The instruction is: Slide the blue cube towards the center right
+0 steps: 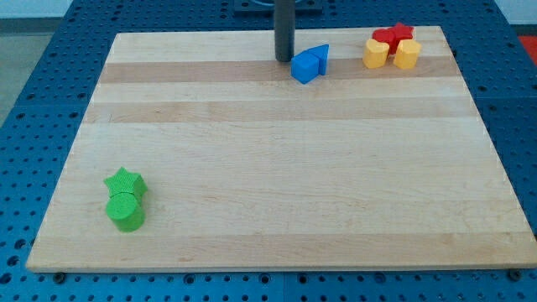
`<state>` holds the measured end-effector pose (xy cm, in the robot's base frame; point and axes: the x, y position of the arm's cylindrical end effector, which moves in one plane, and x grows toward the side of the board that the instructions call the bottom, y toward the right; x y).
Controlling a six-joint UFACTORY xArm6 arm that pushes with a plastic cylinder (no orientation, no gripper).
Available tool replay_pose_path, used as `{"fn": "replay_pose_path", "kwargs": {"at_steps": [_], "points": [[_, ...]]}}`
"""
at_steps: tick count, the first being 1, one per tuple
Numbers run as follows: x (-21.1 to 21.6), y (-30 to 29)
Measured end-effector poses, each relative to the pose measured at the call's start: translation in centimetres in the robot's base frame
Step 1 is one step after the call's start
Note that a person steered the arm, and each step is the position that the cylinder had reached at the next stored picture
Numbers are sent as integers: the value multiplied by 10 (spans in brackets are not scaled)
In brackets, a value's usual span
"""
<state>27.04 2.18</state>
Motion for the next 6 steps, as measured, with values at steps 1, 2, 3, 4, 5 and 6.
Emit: {"fn": "replay_pose_path", "kwargs": {"at_steps": [1, 2, 3, 4, 5, 6], "points": [[22, 29], [42, 59], [58, 75], [60, 73], [65, 71], [65, 60]]}}
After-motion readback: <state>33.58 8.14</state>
